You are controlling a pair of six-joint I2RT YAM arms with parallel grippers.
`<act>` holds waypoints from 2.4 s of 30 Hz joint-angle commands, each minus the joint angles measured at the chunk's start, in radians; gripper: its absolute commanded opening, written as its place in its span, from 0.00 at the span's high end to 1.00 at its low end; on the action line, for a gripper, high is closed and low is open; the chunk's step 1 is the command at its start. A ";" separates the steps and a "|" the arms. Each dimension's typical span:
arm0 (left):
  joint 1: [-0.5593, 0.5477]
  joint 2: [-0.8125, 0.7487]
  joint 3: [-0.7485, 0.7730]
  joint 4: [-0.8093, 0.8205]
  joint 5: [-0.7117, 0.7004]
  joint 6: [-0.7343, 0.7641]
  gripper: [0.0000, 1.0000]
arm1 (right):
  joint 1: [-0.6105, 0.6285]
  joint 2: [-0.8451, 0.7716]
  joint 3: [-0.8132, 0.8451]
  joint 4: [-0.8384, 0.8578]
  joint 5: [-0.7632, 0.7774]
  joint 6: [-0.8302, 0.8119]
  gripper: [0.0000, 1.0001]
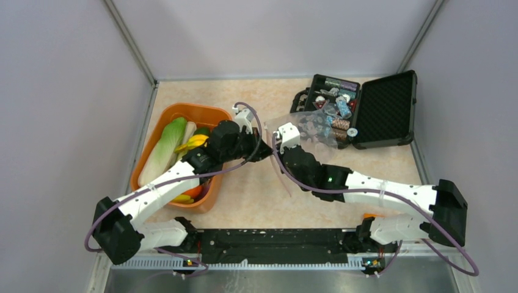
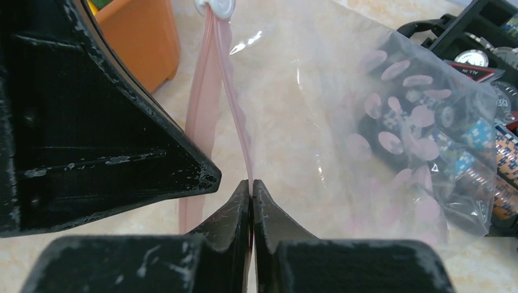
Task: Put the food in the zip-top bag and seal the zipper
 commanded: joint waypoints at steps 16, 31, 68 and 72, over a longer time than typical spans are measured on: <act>0.073 0.131 0.138 -0.036 0.347 0.120 1.00 | -0.002 -0.179 0.122 -0.276 -0.137 0.140 1.00; 0.084 0.117 0.079 -0.268 0.023 0.186 1.00 | -0.022 -0.022 0.115 -0.266 -0.127 0.227 1.00; 0.120 -0.167 0.008 -0.144 -0.066 0.202 0.01 | -0.189 0.065 0.063 -0.008 -0.275 0.246 1.00; 0.124 -0.249 -0.025 -0.152 -0.311 0.212 0.01 | -0.189 0.059 0.057 0.004 -0.313 0.244 1.00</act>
